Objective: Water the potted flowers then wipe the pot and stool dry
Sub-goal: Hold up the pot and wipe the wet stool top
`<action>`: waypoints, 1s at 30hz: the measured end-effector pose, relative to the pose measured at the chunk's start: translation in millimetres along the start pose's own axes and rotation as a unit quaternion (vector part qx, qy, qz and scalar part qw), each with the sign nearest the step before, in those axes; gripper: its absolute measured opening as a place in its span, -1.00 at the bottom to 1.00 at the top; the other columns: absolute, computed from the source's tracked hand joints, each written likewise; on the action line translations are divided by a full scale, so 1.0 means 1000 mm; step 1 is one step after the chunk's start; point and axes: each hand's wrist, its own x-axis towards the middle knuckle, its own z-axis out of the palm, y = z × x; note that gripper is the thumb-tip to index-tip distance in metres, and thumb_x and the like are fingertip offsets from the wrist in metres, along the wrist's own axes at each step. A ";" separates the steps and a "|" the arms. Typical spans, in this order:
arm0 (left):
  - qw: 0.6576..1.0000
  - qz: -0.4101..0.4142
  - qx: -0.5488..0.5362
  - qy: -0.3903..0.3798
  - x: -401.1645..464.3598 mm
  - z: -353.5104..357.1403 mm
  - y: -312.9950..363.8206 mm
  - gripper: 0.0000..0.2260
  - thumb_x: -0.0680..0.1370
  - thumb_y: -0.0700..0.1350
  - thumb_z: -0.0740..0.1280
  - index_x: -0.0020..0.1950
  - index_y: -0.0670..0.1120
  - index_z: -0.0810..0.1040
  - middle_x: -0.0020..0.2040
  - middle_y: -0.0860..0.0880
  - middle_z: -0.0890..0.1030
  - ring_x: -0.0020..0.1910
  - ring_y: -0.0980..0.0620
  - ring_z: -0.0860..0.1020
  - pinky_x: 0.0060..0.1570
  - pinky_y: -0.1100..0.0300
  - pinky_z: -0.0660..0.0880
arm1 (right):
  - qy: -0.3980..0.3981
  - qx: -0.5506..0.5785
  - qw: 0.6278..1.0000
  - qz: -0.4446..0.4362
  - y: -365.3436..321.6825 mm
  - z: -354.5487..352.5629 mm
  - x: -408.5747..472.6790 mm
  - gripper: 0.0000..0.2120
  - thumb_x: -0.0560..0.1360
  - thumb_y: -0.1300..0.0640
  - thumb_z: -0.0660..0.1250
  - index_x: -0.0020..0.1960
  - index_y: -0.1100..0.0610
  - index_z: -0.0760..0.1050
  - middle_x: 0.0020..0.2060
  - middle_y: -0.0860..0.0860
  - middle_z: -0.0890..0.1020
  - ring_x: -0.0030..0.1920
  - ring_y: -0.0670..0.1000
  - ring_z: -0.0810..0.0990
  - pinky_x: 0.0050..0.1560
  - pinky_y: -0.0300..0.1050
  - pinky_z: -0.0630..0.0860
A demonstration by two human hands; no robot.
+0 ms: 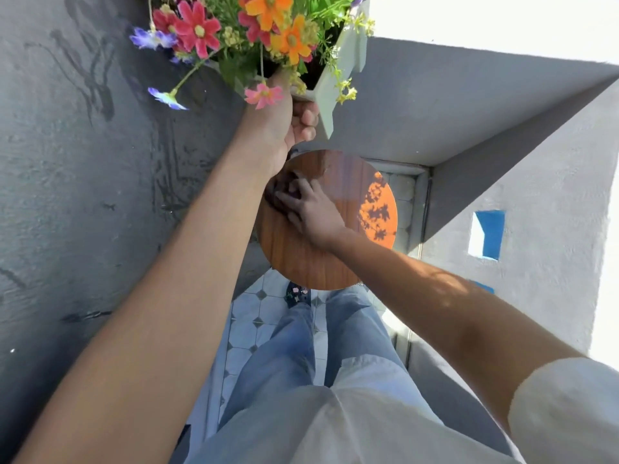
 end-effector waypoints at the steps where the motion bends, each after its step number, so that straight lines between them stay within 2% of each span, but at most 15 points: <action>1: 1.000 0.001 0.003 -0.001 0.000 0.000 -0.001 -0.71 0.62 -0.24 0.04 -0.31 -0.12 0.33 -0.47 -0.07 0.39 -0.59 0.09 0.34 -0.61 0.30 0.23 | -0.049 0.008 0.996 -0.073 -0.005 0.002 -0.021 -0.58 0.51 0.09 0.32 0.37 0.01 0.49 0.21 0.11 0.44 0.13 0.14 0.41 0.07 0.01 0.49; 3: 1.000 0.000 0.005 -0.004 0.001 -0.001 -0.002 -0.71 0.61 -0.23 0.05 -0.30 -0.11 0.32 -0.45 -0.07 0.38 -0.59 0.09 0.33 -0.61 0.31 0.23 | -0.132 0.001 0.972 -0.193 -0.009 0.009 -0.066 -0.62 0.53 0.05 0.32 0.34 0.01 0.52 0.17 0.08 0.46 0.08 0.10 0.41 0.05 -0.05 0.49; 5: 1.000 -0.002 0.004 -0.003 0.002 -0.003 -0.005 -0.73 0.61 -0.22 0.05 -0.29 -0.11 0.31 -0.46 -0.07 0.39 -0.60 0.09 0.34 -0.61 0.31 0.24 | -0.187 0.000 0.953 -0.238 0.002 0.007 -0.093 -0.63 0.54 0.03 0.32 0.33 0.01 0.54 0.15 0.07 0.48 0.06 0.07 0.41 0.08 -0.09 0.49; 7: 1.000 -0.001 0.007 -0.001 0.003 -0.005 -0.008 -0.74 0.61 -0.21 0.06 -0.27 -0.12 0.33 -0.47 -0.07 0.41 -0.61 0.09 0.35 -0.61 0.31 0.24 | -0.149 -0.025 0.962 -0.229 0.025 0.003 -0.095 -0.64 0.53 0.05 0.32 0.32 0.04 0.55 0.14 0.08 0.50 0.07 0.07 0.43 0.10 -0.07 0.50; 9: 1.000 -0.002 0.010 0.000 0.003 -0.005 -0.012 -0.74 0.62 -0.20 0.06 -0.27 -0.12 0.34 -0.47 -0.07 0.41 -0.60 0.10 0.35 -0.62 0.31 0.24 | -0.082 -0.010 0.991 -0.106 0.037 -0.024 -0.078 -0.62 0.51 0.13 0.32 0.32 0.11 0.55 0.21 0.17 0.49 0.12 0.18 0.48 0.14 0.05 0.50; 10: 1.000 -0.003 0.010 0.000 0.003 -0.005 -0.013 -0.73 0.62 -0.20 0.06 -0.27 -0.12 0.35 -0.46 -0.07 0.41 -0.60 0.10 0.35 -0.62 0.31 0.24 | -0.037 -0.016 0.999 -0.021 0.046 -0.033 -0.068 -0.60 0.52 0.18 0.30 0.35 0.16 0.51 0.30 0.25 0.45 0.21 0.27 0.46 0.24 0.09 0.44; 12: 1.000 -0.002 0.011 0.000 0.001 -0.005 -0.018 -0.73 0.62 -0.19 0.06 -0.28 -0.12 0.35 -0.48 -0.06 0.42 -0.60 0.10 0.36 -0.61 0.31 0.24 | -0.053 -0.069 0.995 0.053 0.053 -0.055 -0.054 -0.56 0.62 0.16 0.20 0.49 0.17 0.33 0.49 0.22 0.24 0.44 0.28 0.29 0.40 -0.03 0.14; 14: 1.000 0.000 0.011 0.001 0.000 -0.006 -0.022 -0.74 0.62 -0.19 0.06 -0.26 -0.12 0.35 -0.50 -0.05 0.43 -0.60 0.10 0.36 -0.61 0.31 0.25 | -0.104 -0.076 0.986 0.107 0.056 -0.059 -0.044 -0.55 0.66 0.12 0.12 0.54 0.15 0.21 0.53 0.21 0.17 0.51 0.22 0.18 0.43 -0.12 0.02; 16: 1.000 -0.003 0.012 -0.001 -0.002 -0.006 -0.028 -0.75 0.62 -0.19 0.06 -0.25 -0.12 0.35 -0.50 -0.04 0.43 -0.60 0.11 0.37 -0.61 0.30 0.25 | -0.081 -0.042 0.984 0.155 0.059 -0.041 -0.042 -0.51 0.65 0.05 0.11 0.54 0.19 0.21 0.51 0.26 0.21 0.51 0.21 0.19 0.47 -0.05 0.07; 18: 1.000 -0.011 0.015 -0.003 -0.007 -0.007 -0.034 -0.75 0.63 -0.19 0.05 -0.24 -0.13 0.36 -0.47 -0.05 0.44 -0.60 0.11 0.37 -0.61 0.30 0.26 | -0.018 0.025 0.981 0.192 0.047 -0.026 -0.048 -0.51 0.55 0.04 0.22 0.46 0.12 0.38 0.41 0.26 0.34 0.40 0.22 0.32 0.44 0.05 0.25; 20: 1.000 -0.015 0.018 -0.004 -0.013 -0.007 -0.039 -0.73 0.64 -0.20 0.05 -0.25 -0.12 0.36 -0.47 -0.05 0.43 -0.60 0.11 0.36 -0.61 0.29 0.25 | -0.022 0.053 0.994 0.095 0.031 -0.003 -0.076 -0.58 0.47 0.11 0.34 0.33 0.04 0.52 0.24 0.16 0.44 0.22 0.17 0.40 0.25 0.01 0.42; 23: 0.999 -0.018 0.030 0.005 -0.021 -0.011 -0.050 -0.73 0.64 -0.20 0.04 -0.24 -0.12 0.36 -0.44 -0.07 0.42 -0.59 0.11 0.35 -0.61 0.29 0.24 | -0.123 0.063 0.987 -0.084 0.003 0.006 -0.138 -0.62 0.48 0.09 0.39 0.29 -0.01 0.55 0.17 0.08 0.45 0.10 0.12 0.43 0.11 -0.01 0.51; 25: 0.999 -0.023 0.032 0.016 -0.025 -0.014 -0.059 -0.74 0.65 -0.20 0.04 -0.22 -0.12 0.36 -0.39 -0.11 0.42 -0.60 0.10 0.36 -0.62 0.30 0.25 | -0.134 0.041 0.983 -0.116 0.012 0.008 -0.162 -0.65 0.51 0.07 0.36 0.30 -0.02 0.55 0.18 0.07 0.46 0.08 0.11 0.44 0.10 -0.02 0.51; 28: 0.998 -0.044 0.031 0.027 -0.031 -0.019 -0.071 -0.71 0.66 -0.19 0.04 -0.22 -0.14 0.39 -0.40 -0.11 0.44 -0.62 0.11 0.37 -0.64 0.30 0.25 | -0.064 0.020 0.996 -0.062 0.043 -0.002 -0.157 -0.66 0.50 0.14 0.33 0.27 0.02 0.58 0.19 0.12 0.51 0.09 0.12 0.47 0.12 -0.03 0.45; 30: 0.997 -0.060 0.029 0.030 -0.034 -0.023 -0.077 -0.71 0.67 -0.17 0.05 -0.22 -0.14 0.39 -0.46 -0.08 0.46 -0.63 0.12 0.37 -0.64 0.30 0.25 | -0.013 0.007 0.998 0.057 0.063 -0.013 -0.142 -0.63 0.48 0.07 0.26 0.27 -0.01 0.57 0.23 0.12 0.49 0.15 0.11 0.46 0.16 -0.01 0.48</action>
